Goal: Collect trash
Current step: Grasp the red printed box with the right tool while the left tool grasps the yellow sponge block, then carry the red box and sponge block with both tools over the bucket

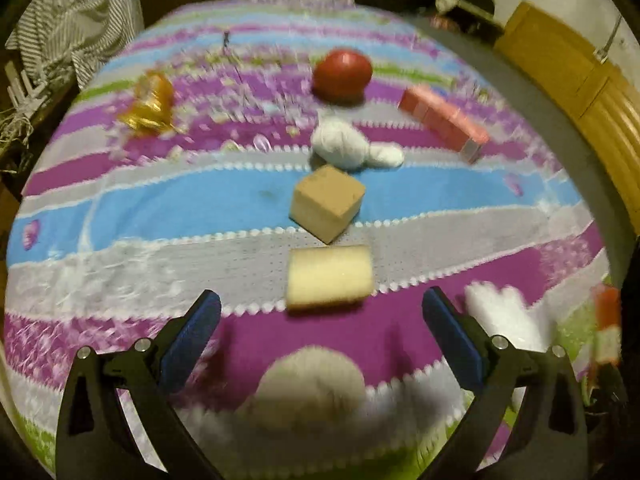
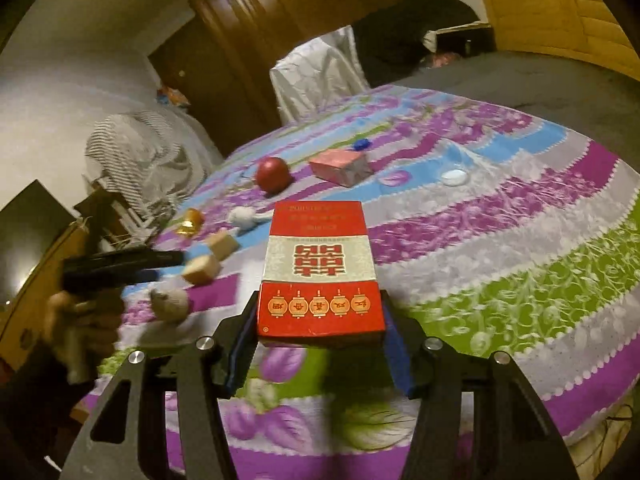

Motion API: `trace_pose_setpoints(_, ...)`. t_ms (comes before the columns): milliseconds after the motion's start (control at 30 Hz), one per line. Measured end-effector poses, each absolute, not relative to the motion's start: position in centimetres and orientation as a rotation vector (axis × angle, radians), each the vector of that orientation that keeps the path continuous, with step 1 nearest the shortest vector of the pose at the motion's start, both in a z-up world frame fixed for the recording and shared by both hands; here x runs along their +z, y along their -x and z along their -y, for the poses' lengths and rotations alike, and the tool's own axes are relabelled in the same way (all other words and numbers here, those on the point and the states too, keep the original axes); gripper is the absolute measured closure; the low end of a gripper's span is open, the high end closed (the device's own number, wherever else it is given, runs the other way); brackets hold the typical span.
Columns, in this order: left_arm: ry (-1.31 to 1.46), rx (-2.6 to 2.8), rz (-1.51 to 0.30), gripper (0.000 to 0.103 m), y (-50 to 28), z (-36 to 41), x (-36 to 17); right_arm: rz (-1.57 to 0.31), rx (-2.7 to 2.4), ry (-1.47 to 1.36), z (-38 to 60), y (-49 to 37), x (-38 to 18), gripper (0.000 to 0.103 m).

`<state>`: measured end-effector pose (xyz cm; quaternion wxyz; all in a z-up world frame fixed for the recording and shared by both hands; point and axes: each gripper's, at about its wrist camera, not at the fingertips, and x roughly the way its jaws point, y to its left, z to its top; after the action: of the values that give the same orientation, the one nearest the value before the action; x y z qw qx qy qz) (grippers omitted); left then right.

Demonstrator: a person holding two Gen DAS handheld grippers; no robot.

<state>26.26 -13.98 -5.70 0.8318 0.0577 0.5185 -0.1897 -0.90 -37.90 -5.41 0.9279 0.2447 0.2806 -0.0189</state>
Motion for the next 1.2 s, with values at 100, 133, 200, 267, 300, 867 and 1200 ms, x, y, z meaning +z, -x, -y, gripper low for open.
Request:
trace_pose_setpoints(100, -0.121, -0.417, -1.166, 0.048, -27.3, 14.2, -7.4, -0.574, -0.007, -0.505, 37.0, 0.7, -5.2, 0.046)
trace_pose_setpoints(133, -0.101, -0.447, -1.187, 0.055, -27.4, 14.1, -7.6, -0.575, 0.0, -0.503, 36.8, 0.6, -5.1, 0.046)
trace_pose_setpoints(200, -0.106, -0.467, -1.158, 0.057, -26.8, 14.0, -7.0, -0.578, 0.008, -0.502, 36.2, 0.5, -5.2, 0.046)
trace_pose_setpoints(267, -0.112, -0.475, -1.094, 0.058, -26.0, 13.4, -5.7, -0.572, 0.015, -0.507, 35.8, 0.5, -5.1, 0.046)
trace_pose_setpoints(300, -0.107, -0.47, -1.062, 0.059, -25.7, 12.9, -4.9, -0.566, 0.02, -0.503, 35.5, 0.5, -4.8, 0.046)
trace_pose_setpoints(867, -0.051, -0.236, -0.824, 0.059, -15.1, -0.8, 0.6, -0.65, 0.235, -0.414, 25.5, 1.1, -2.5, 0.046)
trace_pose_setpoints(1200, -0.085, -0.161, -0.882, 0.055, -11.2, -5.4, -6.8, -0.811, 0.19, -0.273, 20.1, -0.3, -7.6, 0.043)
